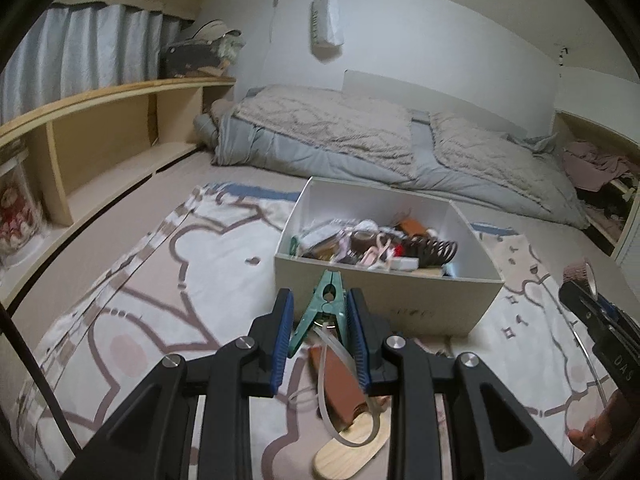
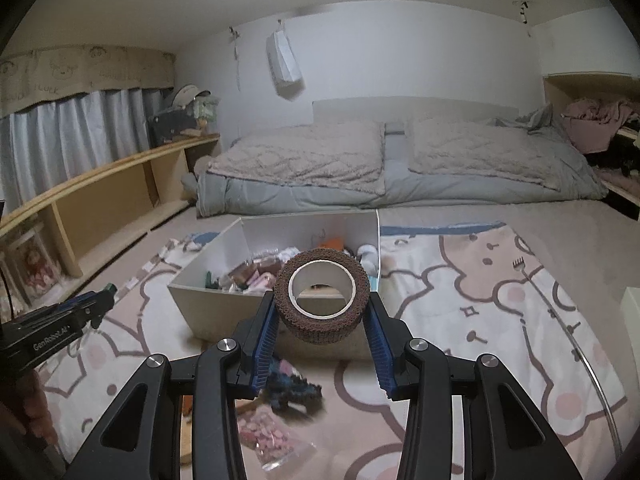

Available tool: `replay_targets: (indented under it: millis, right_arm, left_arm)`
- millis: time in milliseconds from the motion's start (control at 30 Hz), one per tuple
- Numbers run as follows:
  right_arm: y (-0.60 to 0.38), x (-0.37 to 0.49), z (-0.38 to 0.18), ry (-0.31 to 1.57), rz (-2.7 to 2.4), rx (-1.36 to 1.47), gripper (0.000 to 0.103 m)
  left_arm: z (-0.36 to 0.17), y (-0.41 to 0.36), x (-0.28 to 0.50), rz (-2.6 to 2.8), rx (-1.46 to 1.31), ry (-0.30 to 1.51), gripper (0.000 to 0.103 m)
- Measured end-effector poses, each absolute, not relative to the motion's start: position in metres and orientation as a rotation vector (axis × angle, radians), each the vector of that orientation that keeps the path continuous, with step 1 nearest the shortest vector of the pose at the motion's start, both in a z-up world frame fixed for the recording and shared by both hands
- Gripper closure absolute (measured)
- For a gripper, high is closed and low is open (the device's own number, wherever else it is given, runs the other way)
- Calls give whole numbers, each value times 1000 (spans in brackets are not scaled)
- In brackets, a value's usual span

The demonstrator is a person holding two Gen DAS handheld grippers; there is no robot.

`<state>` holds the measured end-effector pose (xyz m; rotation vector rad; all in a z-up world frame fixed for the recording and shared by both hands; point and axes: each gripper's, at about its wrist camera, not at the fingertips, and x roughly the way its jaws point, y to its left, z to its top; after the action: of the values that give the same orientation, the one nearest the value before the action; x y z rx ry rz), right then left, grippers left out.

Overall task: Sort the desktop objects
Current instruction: 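Carry the clothespin with the left gripper over the SHOES box while the right gripper carries the roll there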

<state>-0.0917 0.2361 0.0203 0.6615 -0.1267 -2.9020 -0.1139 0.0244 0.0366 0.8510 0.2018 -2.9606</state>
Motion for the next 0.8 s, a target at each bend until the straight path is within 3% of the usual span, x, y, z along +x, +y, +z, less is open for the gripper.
replay_targets:
  millis: [800]
  right_arm:
    - [217, -144, 98, -45, -2932, 430, 60]
  left_arm:
    - [99, 44, -183, -3080, 698, 190, 76]
